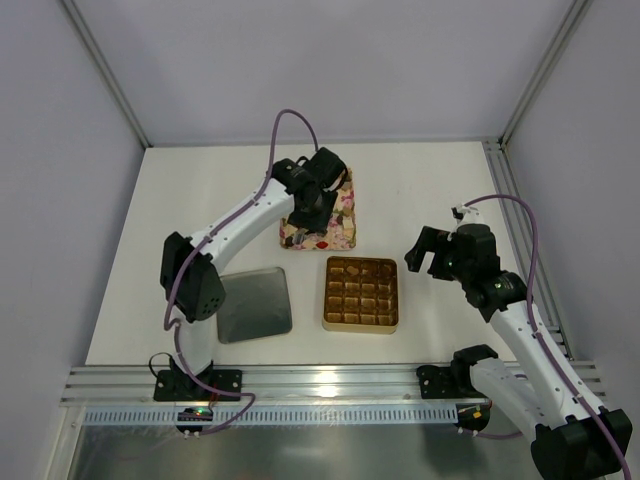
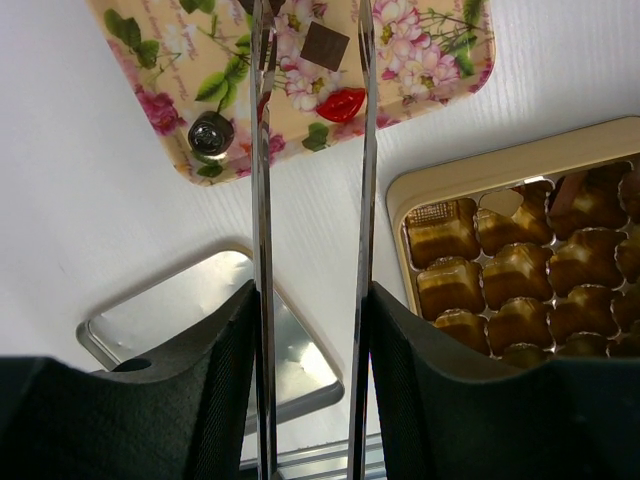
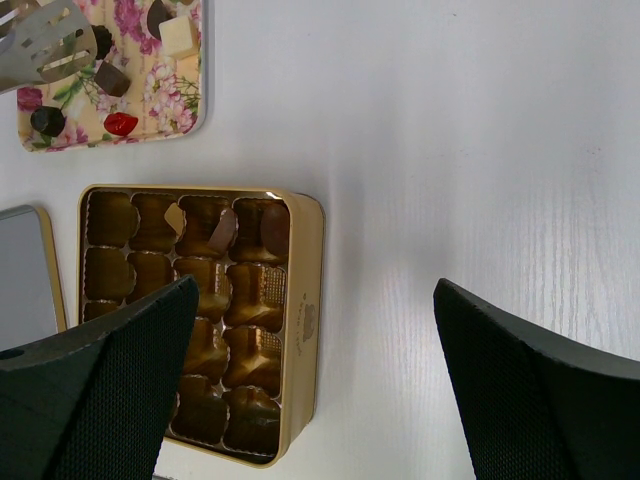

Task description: Pack the chocolate

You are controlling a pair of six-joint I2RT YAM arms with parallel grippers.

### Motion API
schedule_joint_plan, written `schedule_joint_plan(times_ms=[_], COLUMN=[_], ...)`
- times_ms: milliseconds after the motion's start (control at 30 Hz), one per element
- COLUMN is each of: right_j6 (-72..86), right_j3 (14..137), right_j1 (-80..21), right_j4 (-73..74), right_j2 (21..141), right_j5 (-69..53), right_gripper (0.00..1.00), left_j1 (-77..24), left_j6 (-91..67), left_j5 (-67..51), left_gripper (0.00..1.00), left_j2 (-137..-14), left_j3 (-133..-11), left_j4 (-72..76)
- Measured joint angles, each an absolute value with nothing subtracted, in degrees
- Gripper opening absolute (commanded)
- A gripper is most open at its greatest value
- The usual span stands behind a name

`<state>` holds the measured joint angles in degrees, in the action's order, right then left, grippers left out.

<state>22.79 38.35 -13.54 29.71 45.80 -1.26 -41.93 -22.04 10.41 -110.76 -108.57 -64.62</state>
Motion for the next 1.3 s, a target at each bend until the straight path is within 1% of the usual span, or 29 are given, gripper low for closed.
schedule_joint_plan(times_ms=[600, 933, 967, 1000, 1200, 1300], right_j6=[22.79, 22.79, 22.76, 22.79, 22.79, 22.79], right_j3=[38.35, 38.33, 38.33, 38.30, 38.22, 38.13], right_j1=[-13.54, -13.54, -13.54, -13.54, -13.54, -13.54], right_j4=[29.71, 29.74, 29.74, 29.71, 29.74, 29.74], right_j2=[45.80, 45.80, 45.80, 45.80, 45.80, 45.80], right_j5=[-1.21, -1.21, -1.21, -1.21, -1.21, -1.21], right_gripper=[1.00, 1.00, 1.00, 1.00, 1.00, 1.00], left_j1=[-41.50, -41.47, -41.47, -41.47, -41.36, -41.25], left_j6=[-20.49, -20.49, -20.49, -20.49, -20.47, -20.45], left_j5=[9.32, 8.91, 8.91, 8.91, 8.71, 8.62], left_gripper=[0.44, 0.43, 0.42, 0.39, 0.35, 0.32], left_j2=[-113.54, -113.67, -113.67, -113.67, -113.73, -113.91], left_j3=[-108.47, -106.41, -106.30, -106.13, -105.49, -105.49], left_j4=[-64.12, -63.46, -63.42, -63.37, -63.22, -63.20])
